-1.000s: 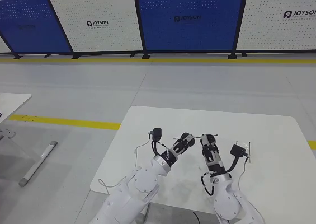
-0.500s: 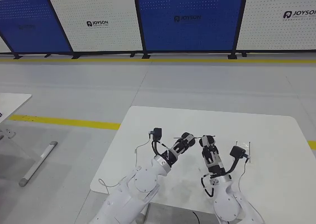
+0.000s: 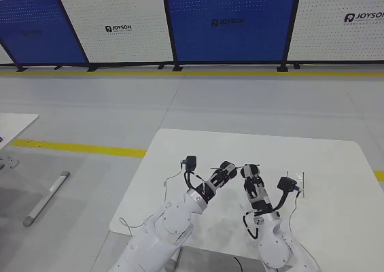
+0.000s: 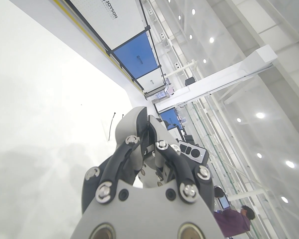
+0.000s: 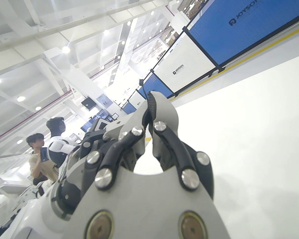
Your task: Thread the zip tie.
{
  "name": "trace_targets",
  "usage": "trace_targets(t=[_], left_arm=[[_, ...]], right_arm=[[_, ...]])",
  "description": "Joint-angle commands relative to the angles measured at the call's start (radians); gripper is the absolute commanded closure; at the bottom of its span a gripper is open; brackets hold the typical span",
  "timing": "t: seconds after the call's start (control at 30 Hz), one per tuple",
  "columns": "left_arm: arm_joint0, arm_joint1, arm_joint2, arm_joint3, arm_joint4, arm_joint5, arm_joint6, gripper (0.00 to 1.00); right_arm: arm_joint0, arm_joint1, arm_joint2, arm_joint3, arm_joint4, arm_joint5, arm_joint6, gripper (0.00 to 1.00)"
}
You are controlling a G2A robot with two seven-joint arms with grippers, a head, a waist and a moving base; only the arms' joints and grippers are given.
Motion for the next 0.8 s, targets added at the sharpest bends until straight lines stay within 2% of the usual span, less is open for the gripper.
trace_targets(t=[0.0,0.13,0.3,0.77], left_arm=[[0.000,0.000,0.000,0.000,0.000,0.000,0.001,0.64],[0.004,0.001,-0.002,-0.001,-0.001,-0.004,0.002,0.64],[0.008,0.002,-0.006,-0.004,-0.001,-0.008,0.003,0.58],[0.014,0.003,-0.011,-0.008,-0.008,-0.014,0.006,0.76]], right_arm=[[0.001,-0.001,-0.001,0.000,-0.004,0.006,-0.002,1.00],[0.002,-0.003,-0.005,0.002,-0.011,0.008,-0.006,1.00],[0.002,-0.006,-0.006,0.007,-0.026,0.022,-0.024,1.00],[0.012,-0.012,0.018,0.035,-0.023,0.052,-0.057,1.00]])
